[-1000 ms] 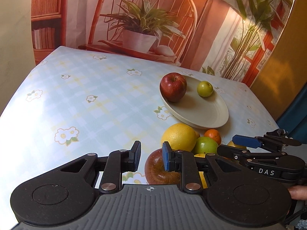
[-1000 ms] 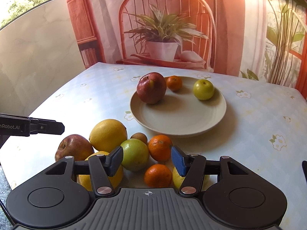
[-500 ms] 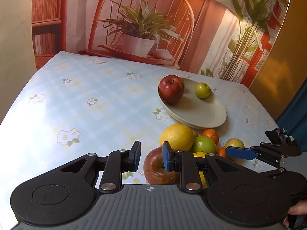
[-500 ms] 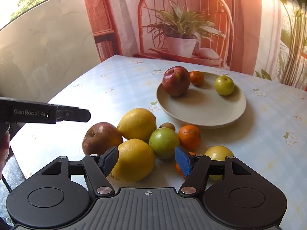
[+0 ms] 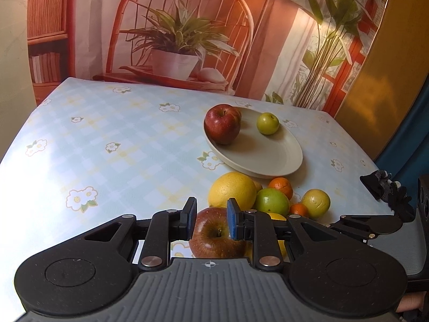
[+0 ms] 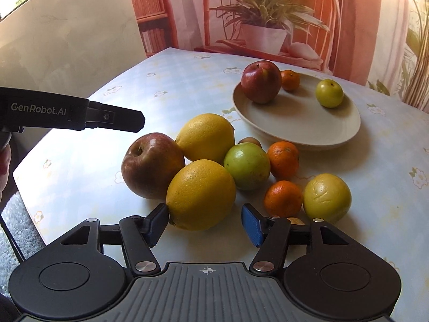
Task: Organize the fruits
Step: 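Move the left tool over the pile toward a large yellow lemon, then close the left tool around the large yellow lemon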
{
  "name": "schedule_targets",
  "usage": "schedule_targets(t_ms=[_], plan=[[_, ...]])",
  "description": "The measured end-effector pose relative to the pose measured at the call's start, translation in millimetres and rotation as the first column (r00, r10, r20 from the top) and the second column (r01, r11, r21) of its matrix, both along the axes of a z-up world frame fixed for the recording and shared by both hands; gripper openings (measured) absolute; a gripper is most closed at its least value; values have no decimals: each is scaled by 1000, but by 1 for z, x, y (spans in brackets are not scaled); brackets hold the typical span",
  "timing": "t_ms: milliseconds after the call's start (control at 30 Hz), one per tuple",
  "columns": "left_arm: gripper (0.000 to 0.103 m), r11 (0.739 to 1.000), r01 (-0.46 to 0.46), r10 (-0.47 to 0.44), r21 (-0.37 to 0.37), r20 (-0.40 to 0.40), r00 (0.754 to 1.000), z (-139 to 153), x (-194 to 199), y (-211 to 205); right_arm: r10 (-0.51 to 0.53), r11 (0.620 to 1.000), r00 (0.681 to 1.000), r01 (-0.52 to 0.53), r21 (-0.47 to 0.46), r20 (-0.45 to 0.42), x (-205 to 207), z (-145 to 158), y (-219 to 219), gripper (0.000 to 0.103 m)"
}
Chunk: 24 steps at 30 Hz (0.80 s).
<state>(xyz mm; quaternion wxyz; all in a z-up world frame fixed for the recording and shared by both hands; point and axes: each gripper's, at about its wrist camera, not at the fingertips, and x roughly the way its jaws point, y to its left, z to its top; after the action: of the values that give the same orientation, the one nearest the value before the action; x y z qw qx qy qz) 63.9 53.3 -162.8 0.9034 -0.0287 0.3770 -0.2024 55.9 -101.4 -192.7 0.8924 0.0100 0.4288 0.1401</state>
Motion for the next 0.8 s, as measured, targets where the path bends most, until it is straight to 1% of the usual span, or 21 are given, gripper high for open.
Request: schedule_targets(t_ms=[67,200,267,400,500,667,800], plan=[[25,1000,23,-23,-14,-5,1000,1,1,-2,-4,1000,1000,4,14,-1,-3,0,-5,52],[25,995,90,-91,-45,-11,996,1,3,-12,-4,999,1000,4,38,2,-9,-1,-9,44],[25,990,128,-129,-52,-14,992,-2,5,-20,-6,999,1000,6,50,5,-11,-2,-10,43],[25,984,172,-175,-47,-57,983,-11,11,-33,-3,998,1000,2,56,8,-13,-3,-10,40],[25,980,191,-196,-58,-91,976,-18,19,-40,-5,998,1000,4,65,11,-13,-4,-11,40],[24,975,221,-224,-36,-131,966,-26,28,-50,-7,998,1000,6,67,12,-14,-5,-12,40],[24,971,238,-241,-38,-134,961,-27,28,-53,-6,998,1000,5,64,14,-16,-6,-12,40]])
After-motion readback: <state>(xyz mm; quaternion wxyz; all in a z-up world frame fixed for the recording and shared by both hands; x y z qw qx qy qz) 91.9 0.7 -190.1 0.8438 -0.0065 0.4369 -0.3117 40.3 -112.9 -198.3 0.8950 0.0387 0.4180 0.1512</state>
